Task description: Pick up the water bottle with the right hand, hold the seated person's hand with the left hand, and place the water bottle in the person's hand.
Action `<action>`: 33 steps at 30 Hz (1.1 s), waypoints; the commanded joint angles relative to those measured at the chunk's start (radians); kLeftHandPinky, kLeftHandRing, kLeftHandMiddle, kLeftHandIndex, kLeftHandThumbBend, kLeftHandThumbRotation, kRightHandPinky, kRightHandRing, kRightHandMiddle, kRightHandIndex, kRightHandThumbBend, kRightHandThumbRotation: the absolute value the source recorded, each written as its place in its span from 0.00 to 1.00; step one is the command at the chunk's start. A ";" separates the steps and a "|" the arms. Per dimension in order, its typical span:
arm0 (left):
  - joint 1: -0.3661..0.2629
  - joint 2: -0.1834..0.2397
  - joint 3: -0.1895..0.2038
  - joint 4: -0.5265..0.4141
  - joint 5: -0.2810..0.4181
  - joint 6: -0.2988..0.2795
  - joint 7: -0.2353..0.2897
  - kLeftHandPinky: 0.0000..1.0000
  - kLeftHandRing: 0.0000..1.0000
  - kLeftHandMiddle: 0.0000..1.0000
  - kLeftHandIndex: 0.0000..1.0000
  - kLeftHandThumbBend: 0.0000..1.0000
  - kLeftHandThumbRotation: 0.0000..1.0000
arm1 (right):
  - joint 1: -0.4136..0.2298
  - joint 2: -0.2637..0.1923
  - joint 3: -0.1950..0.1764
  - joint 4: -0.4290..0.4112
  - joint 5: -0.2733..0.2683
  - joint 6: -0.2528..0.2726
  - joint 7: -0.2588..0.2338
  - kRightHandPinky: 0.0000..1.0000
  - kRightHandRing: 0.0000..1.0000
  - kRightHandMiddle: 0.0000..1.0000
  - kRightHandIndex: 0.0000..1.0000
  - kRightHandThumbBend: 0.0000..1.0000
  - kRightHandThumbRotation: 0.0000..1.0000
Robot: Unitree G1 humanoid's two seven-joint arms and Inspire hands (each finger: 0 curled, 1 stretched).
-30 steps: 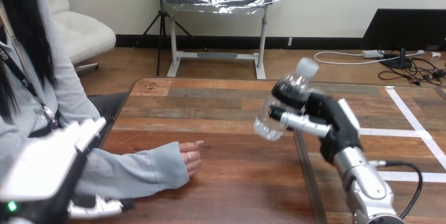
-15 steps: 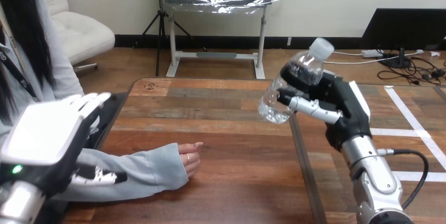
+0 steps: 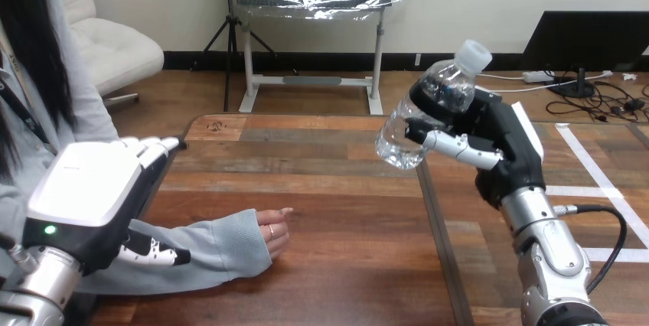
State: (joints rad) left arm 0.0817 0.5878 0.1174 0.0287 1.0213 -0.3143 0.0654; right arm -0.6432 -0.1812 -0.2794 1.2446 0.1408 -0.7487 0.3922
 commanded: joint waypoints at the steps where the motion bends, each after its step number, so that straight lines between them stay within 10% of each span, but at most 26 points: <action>1: -0.073 0.045 -0.042 0.049 -0.006 0.019 0.022 0.78 0.84 0.85 0.86 1.00 0.35 | -0.073 -0.012 -0.009 -0.091 0.024 -0.050 0.003 0.30 0.33 0.41 0.44 0.79 0.00; 33: -0.205 0.105 -0.196 0.228 -0.056 0.004 0.028 0.77 0.81 0.82 0.84 1.00 0.39 | 0.000 -0.002 0.014 -0.342 0.067 -0.034 0.045 0.27 0.30 0.39 0.43 0.75 0.00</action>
State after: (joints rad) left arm -0.0277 0.6549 -0.0575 0.2357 0.9882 -0.3021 0.0909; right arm -0.6272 -0.1821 -0.2695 1.0062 0.1815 -0.7607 0.4387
